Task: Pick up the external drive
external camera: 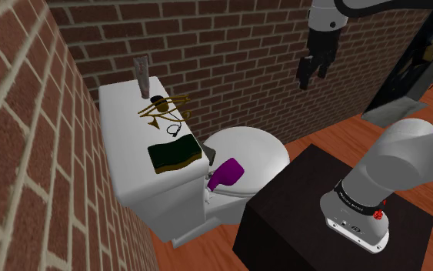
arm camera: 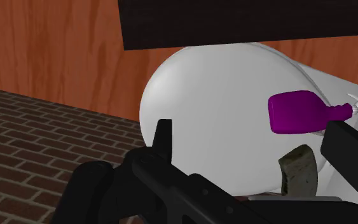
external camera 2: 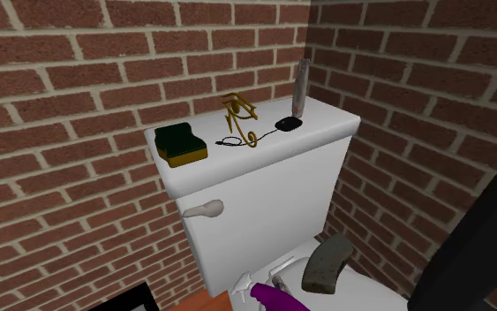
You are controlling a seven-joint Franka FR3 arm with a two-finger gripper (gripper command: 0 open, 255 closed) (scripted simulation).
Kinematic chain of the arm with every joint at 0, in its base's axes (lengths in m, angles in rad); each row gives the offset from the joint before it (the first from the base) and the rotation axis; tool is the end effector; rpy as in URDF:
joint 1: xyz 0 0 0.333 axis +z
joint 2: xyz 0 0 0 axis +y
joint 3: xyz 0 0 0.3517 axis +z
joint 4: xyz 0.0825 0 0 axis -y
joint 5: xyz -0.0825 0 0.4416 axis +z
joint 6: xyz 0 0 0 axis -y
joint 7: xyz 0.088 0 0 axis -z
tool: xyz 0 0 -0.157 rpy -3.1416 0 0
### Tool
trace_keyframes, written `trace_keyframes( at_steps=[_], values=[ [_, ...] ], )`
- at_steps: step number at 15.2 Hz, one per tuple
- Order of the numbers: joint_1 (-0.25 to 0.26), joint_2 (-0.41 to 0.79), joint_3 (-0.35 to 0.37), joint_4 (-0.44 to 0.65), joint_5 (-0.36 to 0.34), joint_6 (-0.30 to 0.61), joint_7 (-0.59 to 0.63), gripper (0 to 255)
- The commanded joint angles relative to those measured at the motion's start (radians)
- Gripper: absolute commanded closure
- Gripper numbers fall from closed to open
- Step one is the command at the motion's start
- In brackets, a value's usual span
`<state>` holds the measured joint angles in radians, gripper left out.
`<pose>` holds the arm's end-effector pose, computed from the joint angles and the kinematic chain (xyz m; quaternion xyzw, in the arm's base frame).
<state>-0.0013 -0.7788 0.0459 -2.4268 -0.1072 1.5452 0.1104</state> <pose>0.3301 -0.0005 0.5255 0.9955 -0.0388 -0.0465 0.0731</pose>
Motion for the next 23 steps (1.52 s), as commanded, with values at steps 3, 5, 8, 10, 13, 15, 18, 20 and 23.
trace_keyframes(
  at_steps=[3, 5, 8, 10, 13, 15, 18, 20, 23],
  values=[
    [0.014, 0.039, 0.031, 0.012, 0.038, 0.025, 0.044, 0],
    [0.027, 0.082, 0.062, 0.029, 0.073, 0.051, 0.087, 0],
    [0.044, 0.151, 0.107, 0.062, 0.12, 0.09, 0.15, 0],
    [0.055, 0.201, 0.136, 0.09, 0.148, 0.115, 0.191, 0],
    [0.068, 0.281, 0.179, 0.139, 0.182, 0.153, 0.25, 0],
    [0.075, 0.337, 0.206, 0.177, 0.199, 0.176, 0.289, 0],
    [0.086, 0.424, 0.246, 0.242, 0.217, 0.209, 0.348, 0],
    [0.092, 0.485, 0.271, 0.291, 0.224, 0.228, 0.388, 0],
    [0.102, 0.579, 0.306, 0.373, 0.224, 0.253, 0.449, 0]
  ],
)
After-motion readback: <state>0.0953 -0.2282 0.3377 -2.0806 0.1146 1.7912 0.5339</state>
